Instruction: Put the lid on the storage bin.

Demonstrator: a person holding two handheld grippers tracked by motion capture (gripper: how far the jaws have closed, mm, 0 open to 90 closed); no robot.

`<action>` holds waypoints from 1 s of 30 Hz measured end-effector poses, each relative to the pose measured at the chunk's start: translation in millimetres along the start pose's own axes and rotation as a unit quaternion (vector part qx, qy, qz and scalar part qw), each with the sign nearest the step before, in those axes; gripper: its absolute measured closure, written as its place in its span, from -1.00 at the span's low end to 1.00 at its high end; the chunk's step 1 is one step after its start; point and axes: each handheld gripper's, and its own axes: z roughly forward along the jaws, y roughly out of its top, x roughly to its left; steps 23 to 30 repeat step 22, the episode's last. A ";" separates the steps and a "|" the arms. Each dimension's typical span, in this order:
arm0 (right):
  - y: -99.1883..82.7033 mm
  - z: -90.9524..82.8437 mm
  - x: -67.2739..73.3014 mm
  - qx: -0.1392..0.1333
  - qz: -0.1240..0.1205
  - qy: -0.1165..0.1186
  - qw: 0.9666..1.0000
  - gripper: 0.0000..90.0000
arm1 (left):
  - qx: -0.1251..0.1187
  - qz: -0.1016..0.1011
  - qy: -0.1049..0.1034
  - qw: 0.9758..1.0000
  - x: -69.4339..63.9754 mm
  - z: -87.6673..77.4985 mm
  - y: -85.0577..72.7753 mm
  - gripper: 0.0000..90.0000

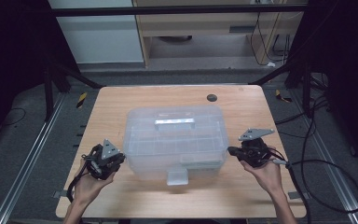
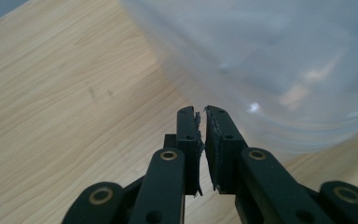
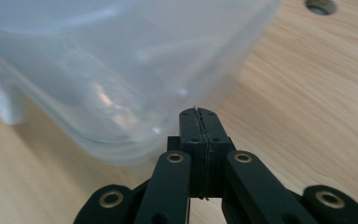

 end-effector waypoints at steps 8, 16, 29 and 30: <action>-13.6 0.1 -21.8 -0.016 0.029 -0.044 0.998 0.80 | -0.010 -0.054 0.025 0.998 26.3 5.6 -14.2 0.56; -37.1 10.4 -50.6 -0.025 0.084 -0.097 0.991 0.19 | 0.012 -0.091 0.063 0.994 48.4 23.7 -31.2 0.10; -50.6 13.7 -68.4 -0.043 0.113 -0.135 0.983 -0.39 | 0.024 -0.127 0.066 0.989 64.6 35.4 -45.8 -0.05; -50.6 13.7 -68.4 -0.043 0.113 -0.135 0.983 -0.39 | 0.024 -0.127 0.066 0.989 64.6 35.4 -45.8 -0.05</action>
